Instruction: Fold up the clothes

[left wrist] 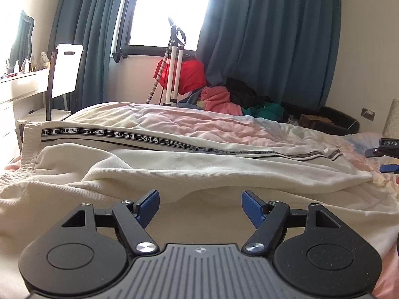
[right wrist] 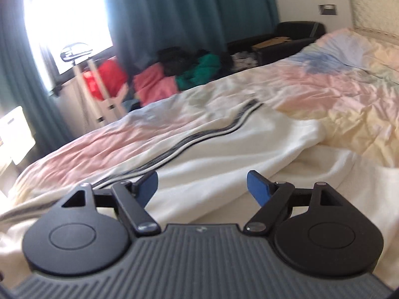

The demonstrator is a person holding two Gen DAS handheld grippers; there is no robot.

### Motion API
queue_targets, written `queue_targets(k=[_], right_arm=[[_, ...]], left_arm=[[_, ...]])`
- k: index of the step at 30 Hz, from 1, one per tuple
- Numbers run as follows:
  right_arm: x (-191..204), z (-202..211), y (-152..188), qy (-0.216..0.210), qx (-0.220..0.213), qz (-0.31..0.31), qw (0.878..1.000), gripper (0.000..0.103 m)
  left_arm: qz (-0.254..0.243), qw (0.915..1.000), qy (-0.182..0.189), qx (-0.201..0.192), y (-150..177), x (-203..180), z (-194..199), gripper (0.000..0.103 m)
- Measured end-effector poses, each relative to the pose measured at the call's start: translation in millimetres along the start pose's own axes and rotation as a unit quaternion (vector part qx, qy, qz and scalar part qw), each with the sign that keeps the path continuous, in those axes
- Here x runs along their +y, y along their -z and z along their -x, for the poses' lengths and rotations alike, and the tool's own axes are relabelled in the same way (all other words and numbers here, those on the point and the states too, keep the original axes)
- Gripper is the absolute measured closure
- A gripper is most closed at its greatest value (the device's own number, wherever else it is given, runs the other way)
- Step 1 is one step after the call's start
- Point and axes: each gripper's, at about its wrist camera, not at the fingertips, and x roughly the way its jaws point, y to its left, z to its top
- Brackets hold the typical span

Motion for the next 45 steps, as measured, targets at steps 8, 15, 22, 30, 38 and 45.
queue_targets(k=[8, 15, 22, 30, 38, 45], right_arm=[[44, 105, 39, -0.093, -0.002, 0.042, 0.995, 0.023], [42, 133, 57, -0.075, -0.014, 0.068, 0.995, 0.023], [33, 130, 56, -0.065, -0.021, 0.057, 0.996, 0.023], [24, 122, 57, -0.055, -0.013, 0.041, 0.998, 0.023], [10, 112, 55, -0.045, 0.000, 0.009, 0.999, 0.023], [6, 105, 55, -0.043, 0.015, -0.006, 0.999, 0.023]], left_arm=[[-0.037, 0.9993, 0.004, -0.010, 0, -36, 63, 0.023], [-0.034, 0.9993, -0.006, -0.015, 12, -38, 109, 0.004], [0.044, 0.9979, -0.045, 0.017, 23, 11, 131, 0.000], [0.229, 0.9659, -0.075, 0.095, 20, 94, 126, 0.000], [0.338, 0.9243, -0.035, 0.173, 25, 150, 92, 0.003], [0.398, 0.9013, -0.004, 0.170, 38, 179, 75, 0.003]])
